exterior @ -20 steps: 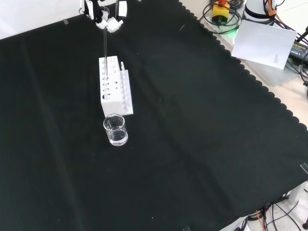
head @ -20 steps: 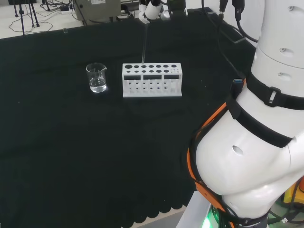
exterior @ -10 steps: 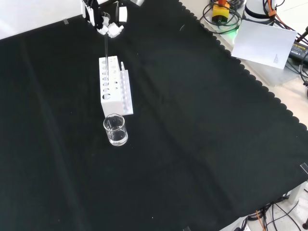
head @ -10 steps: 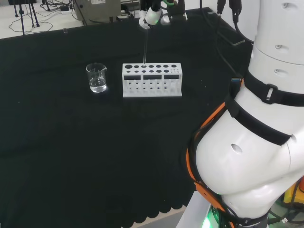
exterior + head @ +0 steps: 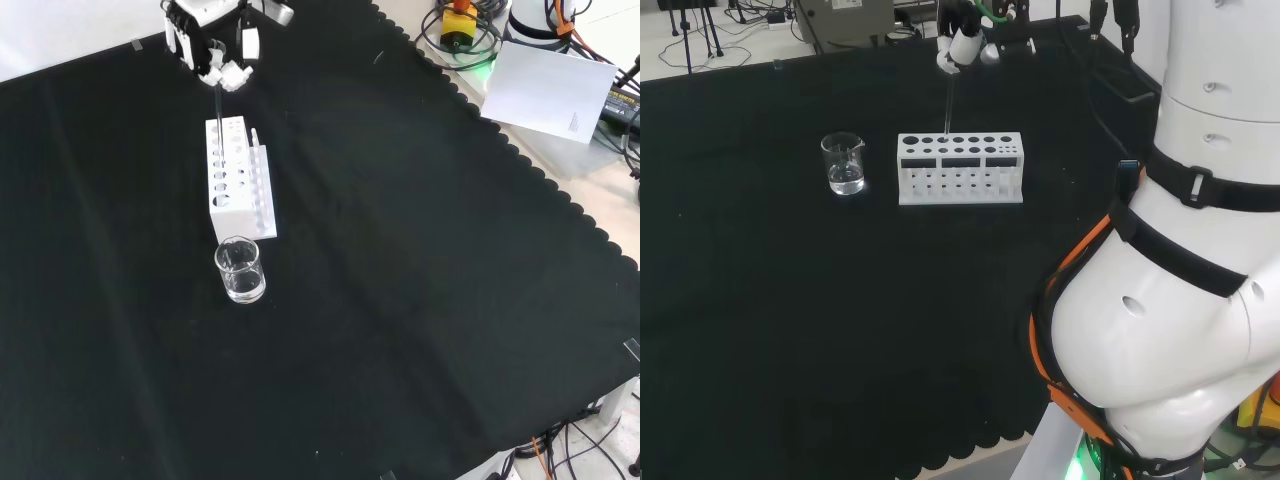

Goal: Put the glass rod back on the white test tube rack.

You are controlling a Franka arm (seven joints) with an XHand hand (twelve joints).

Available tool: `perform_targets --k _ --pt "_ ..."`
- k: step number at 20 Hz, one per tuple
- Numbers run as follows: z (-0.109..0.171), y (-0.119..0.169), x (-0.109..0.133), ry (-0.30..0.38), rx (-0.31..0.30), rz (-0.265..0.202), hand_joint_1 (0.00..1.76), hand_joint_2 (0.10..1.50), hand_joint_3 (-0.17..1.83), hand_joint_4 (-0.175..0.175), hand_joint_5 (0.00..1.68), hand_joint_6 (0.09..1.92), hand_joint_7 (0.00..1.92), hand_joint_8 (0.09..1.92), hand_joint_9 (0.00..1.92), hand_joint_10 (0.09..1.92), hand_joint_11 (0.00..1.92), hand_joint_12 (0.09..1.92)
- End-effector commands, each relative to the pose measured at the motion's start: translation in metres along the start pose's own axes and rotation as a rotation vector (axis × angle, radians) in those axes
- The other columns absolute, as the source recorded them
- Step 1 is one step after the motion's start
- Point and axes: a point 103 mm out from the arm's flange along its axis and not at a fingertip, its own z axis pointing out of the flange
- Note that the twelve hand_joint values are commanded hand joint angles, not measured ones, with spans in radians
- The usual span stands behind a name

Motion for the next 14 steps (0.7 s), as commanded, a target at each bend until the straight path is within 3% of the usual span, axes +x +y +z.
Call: perform_targets --k 1,14 --pt "0.017 0.011 -0.003 0.005 0.026 -0.001 1.23 0.46 0.96 -0.175 1.37 0.65 1.63 0.87 1.83 0.68 1.26 0.76" --pt "0.028 0.016 -0.006 0.015 0.053 0.012 1.23 0.46 0.96 -0.175 1.37 0.65 1.63 0.87 1.83 0.68 1.26 0.76"
